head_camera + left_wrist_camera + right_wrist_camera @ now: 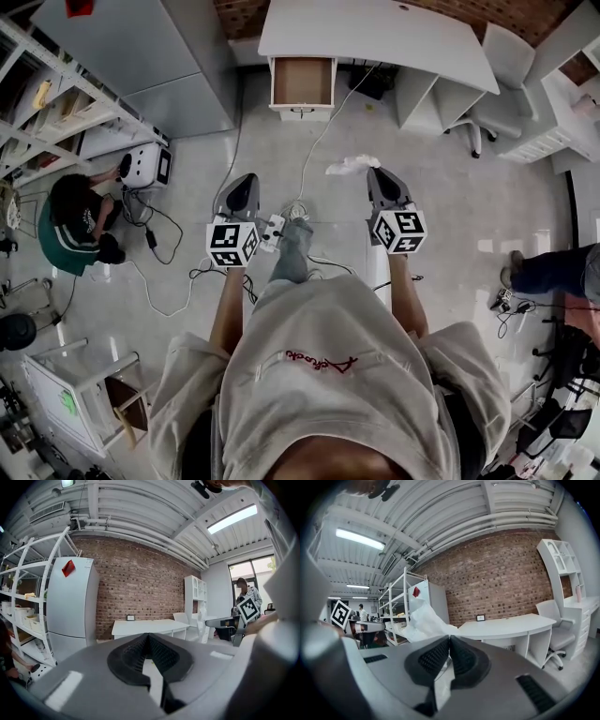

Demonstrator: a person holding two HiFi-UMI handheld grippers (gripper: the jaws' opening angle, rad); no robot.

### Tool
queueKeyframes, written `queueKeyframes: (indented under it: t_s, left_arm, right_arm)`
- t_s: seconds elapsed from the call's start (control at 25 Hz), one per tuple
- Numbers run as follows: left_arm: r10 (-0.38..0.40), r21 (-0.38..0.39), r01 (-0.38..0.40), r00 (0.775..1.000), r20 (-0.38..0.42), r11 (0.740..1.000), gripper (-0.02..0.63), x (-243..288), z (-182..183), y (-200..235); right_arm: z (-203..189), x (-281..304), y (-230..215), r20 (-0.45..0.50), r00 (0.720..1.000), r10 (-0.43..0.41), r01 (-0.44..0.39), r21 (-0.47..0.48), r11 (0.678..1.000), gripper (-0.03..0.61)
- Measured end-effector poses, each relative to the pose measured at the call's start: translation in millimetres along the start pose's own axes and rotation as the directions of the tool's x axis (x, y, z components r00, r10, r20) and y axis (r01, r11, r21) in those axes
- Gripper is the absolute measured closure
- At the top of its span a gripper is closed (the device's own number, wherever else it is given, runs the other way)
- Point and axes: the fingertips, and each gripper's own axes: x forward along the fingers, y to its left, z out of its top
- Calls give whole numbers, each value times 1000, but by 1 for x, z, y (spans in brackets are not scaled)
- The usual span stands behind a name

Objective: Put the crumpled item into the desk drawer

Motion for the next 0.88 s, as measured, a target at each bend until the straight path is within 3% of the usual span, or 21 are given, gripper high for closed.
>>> queueKeyframes:
  t_s: [0.36,0.88]
  left_arm:
    - [-33,-21,33,999,13,999,606,63,0,15]
    - [-67,-91,70,997,27,993,606,210,26,90]
  right_arm:
    - [3,45,-34,-15,999,-30,29,-16,999,566]
    - [48,195,-88,-36,998,-42,39,-70,997,566]
